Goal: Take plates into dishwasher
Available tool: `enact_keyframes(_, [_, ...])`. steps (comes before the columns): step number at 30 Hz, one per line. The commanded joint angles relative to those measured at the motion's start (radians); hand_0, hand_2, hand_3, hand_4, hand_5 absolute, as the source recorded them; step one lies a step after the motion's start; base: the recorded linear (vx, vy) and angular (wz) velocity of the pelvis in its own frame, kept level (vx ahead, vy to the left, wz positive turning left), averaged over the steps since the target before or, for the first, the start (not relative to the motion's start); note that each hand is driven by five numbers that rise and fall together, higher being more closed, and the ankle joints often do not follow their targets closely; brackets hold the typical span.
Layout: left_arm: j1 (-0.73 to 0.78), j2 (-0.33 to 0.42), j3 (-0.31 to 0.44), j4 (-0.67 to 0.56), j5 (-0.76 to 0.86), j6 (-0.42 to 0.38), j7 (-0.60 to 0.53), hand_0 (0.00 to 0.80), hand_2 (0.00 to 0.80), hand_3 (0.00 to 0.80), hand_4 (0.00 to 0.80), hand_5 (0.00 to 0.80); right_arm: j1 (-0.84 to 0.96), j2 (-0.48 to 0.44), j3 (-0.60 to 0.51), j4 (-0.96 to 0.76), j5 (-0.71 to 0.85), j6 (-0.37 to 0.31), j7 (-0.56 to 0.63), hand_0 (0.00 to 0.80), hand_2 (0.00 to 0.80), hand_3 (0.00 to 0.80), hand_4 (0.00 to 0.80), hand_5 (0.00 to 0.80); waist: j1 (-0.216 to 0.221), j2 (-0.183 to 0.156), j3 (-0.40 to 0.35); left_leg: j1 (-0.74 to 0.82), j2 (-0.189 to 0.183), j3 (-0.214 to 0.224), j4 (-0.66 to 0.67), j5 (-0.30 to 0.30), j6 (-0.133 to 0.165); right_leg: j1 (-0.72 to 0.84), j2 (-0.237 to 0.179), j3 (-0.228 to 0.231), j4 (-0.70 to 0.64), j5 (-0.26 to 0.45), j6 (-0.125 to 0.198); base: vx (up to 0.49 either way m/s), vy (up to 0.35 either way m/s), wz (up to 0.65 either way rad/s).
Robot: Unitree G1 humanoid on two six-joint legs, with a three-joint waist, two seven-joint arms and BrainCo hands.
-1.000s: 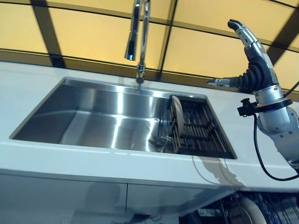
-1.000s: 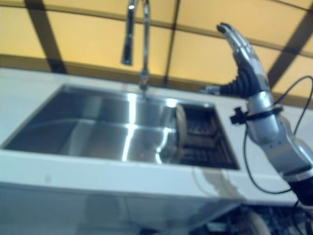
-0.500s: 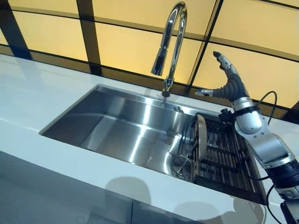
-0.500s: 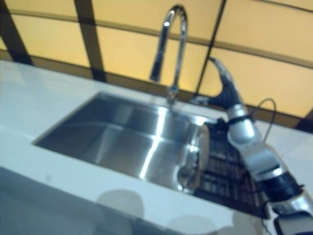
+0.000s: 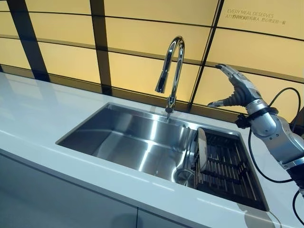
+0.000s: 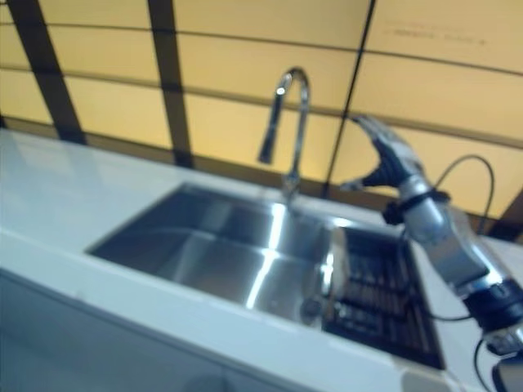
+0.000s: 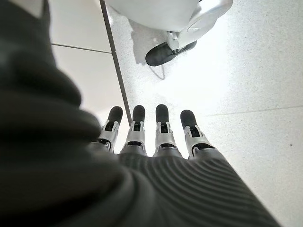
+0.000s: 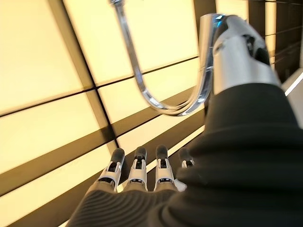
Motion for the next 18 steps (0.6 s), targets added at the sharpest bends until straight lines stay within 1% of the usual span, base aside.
enact_keyframes(1, [-0.031, 0.018, 0.007, 0.075, -0.014, -0.009, 0.012, 0.000, 0.000, 0.000, 0.000, 0.000, -0.019, -0.040, -0.046, 0.034, -0.034, -0.076, -0.070, 0.000, 0.000, 0.000, 0.000, 0.000, 0.016, -0.041, -0.028, 0.021, -0.015, 0.056, -0.003, -0.083, 0.015, 0.022, -0.006, -0.021, 0.006, -0.039, 0.054, 0.000, 0.000, 0.00])
enact_keyframes(3, [-0.025, 0.019, 0.009, 0.075, -0.016, -0.005, 0.012, 0.000, 0.000, 0.000, 0.000, 0.000, -0.018, -0.060, -0.052, 0.059, -0.107, -0.112, -0.094, 0.000, 0.000, 0.000, 0.000, 0.000, 0.015, -0.043, -0.032, 0.024, -0.017, 0.056, -0.003, -0.084, 0.016, 0.024, -0.005, -0.019, 0.005, -0.039, 0.055, 0.000, 0.000, 0.00])
enact_keyframes(6, [-0.020, 0.023, 0.014, 0.073, -0.010, 0.000, 0.010, 0.000, 0.000, 0.000, 0.000, 0.000, -0.034, -0.103, -0.033, 0.083, -0.256, -0.167, -0.118, 0.000, 0.000, 0.000, 0.000, 0.000, 0.016, -0.048, -0.038, 0.025, -0.018, 0.058, -0.003, -0.086, 0.018, 0.025, -0.004, -0.017, 0.005, -0.040, 0.057, 0.000, 0.000, 0.00])
enact_keyframes(7, [-0.016, 0.030, 0.013, 0.069, -0.007, 0.003, 0.007, 0.000, 0.000, 0.000, 0.000, 0.000, -0.053, -0.144, -0.004, 0.089, -0.365, -0.201, -0.123, 0.000, 0.000, 0.000, 0.000, 0.000, 0.018, -0.053, -0.041, 0.024, -0.019, 0.059, -0.003, -0.087, 0.018, 0.025, -0.004, -0.017, 0.004, -0.040, 0.058, 0.000, 0.000, 0.00])
enact_keyframes(8, [-0.015, 0.034, 0.013, 0.068, -0.006, 0.003, 0.006, 0.000, 0.000, 0.000, 0.000, 0.000, -0.062, -0.159, 0.010, 0.091, -0.404, -0.218, -0.123, 0.000, 0.000, 0.000, 0.000, 0.000, 0.019, -0.055, -0.042, 0.024, -0.019, 0.059, -0.003, -0.087, 0.019, 0.025, -0.003, -0.017, 0.004, -0.040, 0.059, 0.000, 0.000, 0.00])
enact_keyframes(9, [-0.014, 0.045, 0.012, 0.064, -0.003, 0.006, 0.001, 0.000, 0.000, 0.000, 0.000, 0.000, -0.095, -0.207, 0.065, 0.086, -0.516, -0.270, -0.118, 0.000, 0.000, 0.000, 0.000, 0.000, 0.022, -0.064, -0.047, 0.022, -0.019, 0.061, -0.003, -0.087, 0.020, 0.023, -0.003, -0.019, 0.003, -0.039, 0.060, 0.000, 0.000, 0.00])
enact_keyframes(10, [-0.014, 0.045, 0.012, 0.063, -0.002, 0.007, 0.000, 0.000, 0.000, 0.000, 0.000, 0.000, -0.107, -0.214, 0.081, 0.087, -0.526, -0.278, -0.118, 0.000, 0.000, 0.000, 0.000, 0.000, 0.021, -0.064, -0.048, 0.022, -0.019, 0.062, -0.003, -0.088, 0.020, 0.023, -0.003, -0.019, 0.003, -0.039, 0.060, 0.000, 0.000, 0.00])
enact_keyframes(12, [-0.011, 0.057, 0.012, 0.059, -0.001, 0.007, -0.003, 0.000, 0.000, 0.000, 0.000, 0.000, -0.160, -0.264, 0.160, 0.072, -0.582, -0.332, -0.090, 0.000, 0.000, 0.000, 0.000, 0.000, 0.022, -0.073, -0.053, 0.019, -0.018, 0.064, -0.003, -0.088, 0.020, 0.020, -0.002, -0.020, 0.001, -0.039, 0.062, 0.000, 0.000, 0.00])
enact_keyframes(14, [-0.008, 0.069, 0.010, 0.055, 0.000, 0.004, -0.007, 0.000, 0.000, 0.000, 0.000, 0.000, -0.224, -0.304, 0.254, 0.069, -0.614, -0.407, -0.069, 0.000, 0.000, 0.000, 0.000, 0.000, 0.023, -0.083, -0.060, 0.016, -0.017, 0.064, -0.003, -0.088, 0.021, 0.018, 0.000, -0.020, 0.001, -0.038, 0.062, -0.003, -0.009, -0.02])
enact_keyframes(15, [-0.006, 0.071, 0.010, 0.053, 0.001, 0.001, -0.008, 0.000, 0.000, 0.000, 0.000, 0.000, -0.246, -0.310, 0.289, 0.074, -0.643, -0.448, -0.067, 0.000, 0.000, 0.000, 0.000, 0.000, 0.023, -0.085, -0.062, 0.015, -0.016, 0.065, -0.003, -0.088, 0.020, 0.018, 0.000, -0.021, 0.001, -0.039, 0.063, -0.005, -0.010, -0.05])
enact_keyframes(17, [-0.005, 0.072, 0.009, 0.050, 0.002, -0.002, -0.009, 0.000, 0.000, 0.000, 0.000, 0.000, -0.268, -0.316, 0.326, 0.076, -0.677, -0.482, -0.068, 0.000, 0.000, 0.000, 0.000, 0.000, 0.023, -0.087, -0.064, 0.014, -0.016, 0.065, -0.003, -0.087, 0.020, 0.017, 0.000, -0.023, 0.001, -0.038, 0.063, -0.005, -0.004, -0.06])
enact_keyframes(18, [-0.003, 0.072, 0.005, 0.046, 0.003, -0.002, -0.009, 0.000, 0.000, 0.000, 0.000, 0.000, -0.282, -0.318, 0.358, 0.082, -0.713, -0.520, -0.082, 0.000, 0.000, 0.000, 0.000, 0.000, 0.024, -0.088, -0.065, 0.013, -0.016, 0.065, -0.003, -0.086, 0.020, 0.018, 0.000, -0.026, 0.001, -0.038, 0.063, -0.005, -0.004, -0.03])
